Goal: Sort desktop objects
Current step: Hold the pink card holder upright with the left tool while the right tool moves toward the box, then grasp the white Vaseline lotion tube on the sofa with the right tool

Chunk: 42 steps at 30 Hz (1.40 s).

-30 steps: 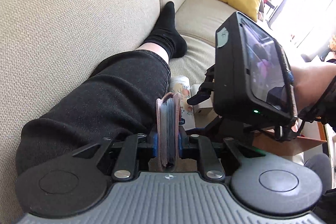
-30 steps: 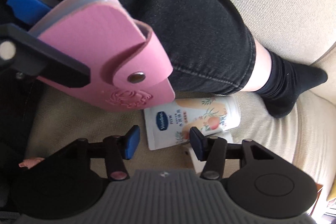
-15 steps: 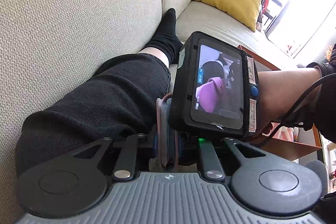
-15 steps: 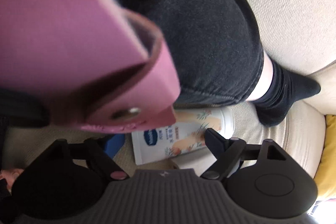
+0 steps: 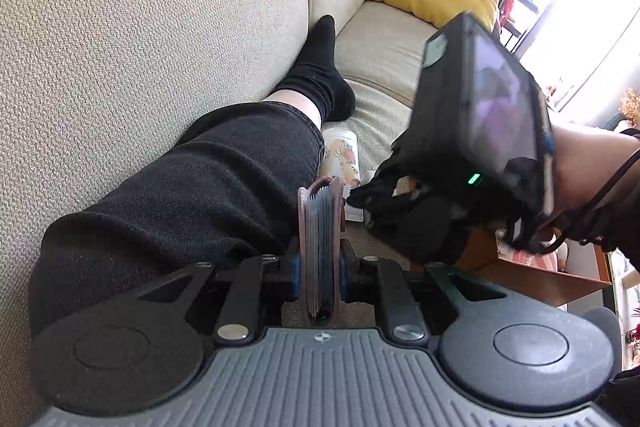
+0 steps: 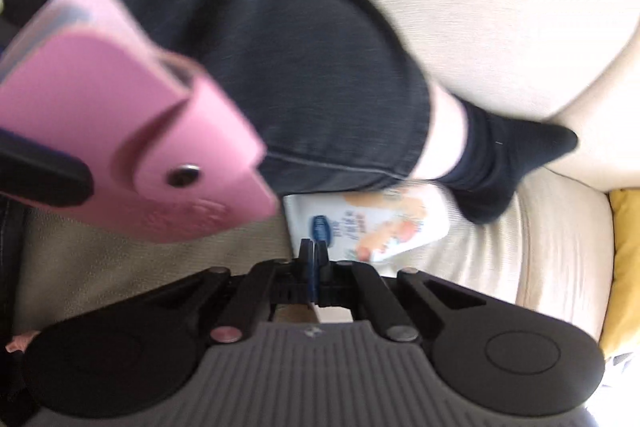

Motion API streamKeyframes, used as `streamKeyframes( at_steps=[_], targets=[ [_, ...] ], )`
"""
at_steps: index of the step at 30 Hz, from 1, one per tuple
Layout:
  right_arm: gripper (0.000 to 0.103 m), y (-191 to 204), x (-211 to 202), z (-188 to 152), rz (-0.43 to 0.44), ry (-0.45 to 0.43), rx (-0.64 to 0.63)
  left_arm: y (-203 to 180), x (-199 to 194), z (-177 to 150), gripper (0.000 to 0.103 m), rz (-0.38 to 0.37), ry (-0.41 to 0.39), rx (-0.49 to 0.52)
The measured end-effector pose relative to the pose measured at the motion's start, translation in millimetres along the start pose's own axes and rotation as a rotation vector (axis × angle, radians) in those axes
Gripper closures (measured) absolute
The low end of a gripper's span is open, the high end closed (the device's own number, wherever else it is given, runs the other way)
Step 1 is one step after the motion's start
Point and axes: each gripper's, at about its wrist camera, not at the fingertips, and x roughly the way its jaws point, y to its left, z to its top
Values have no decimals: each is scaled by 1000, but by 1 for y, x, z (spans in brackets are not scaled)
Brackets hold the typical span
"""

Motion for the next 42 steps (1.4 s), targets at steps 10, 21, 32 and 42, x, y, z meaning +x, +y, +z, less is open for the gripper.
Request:
streamKeyframes(
  at_steps=[10, 21, 32, 42],
  targets=[
    [53, -6, 3, 11, 111, -4, -9, -5, -6, -1, 84, 20, -12, 18],
    [22, 5, 29, 36, 24, 91, -126, 1, -8, -6, 84, 5, -11, 16],
    [56, 4, 15, 40, 18, 95, -79, 3, -8, -6, 84, 4, -15, 14],
    [100, -31, -24, 26, 35, 22, 109, -3, -3, -2, 84, 12, -7, 14]
  ],
)
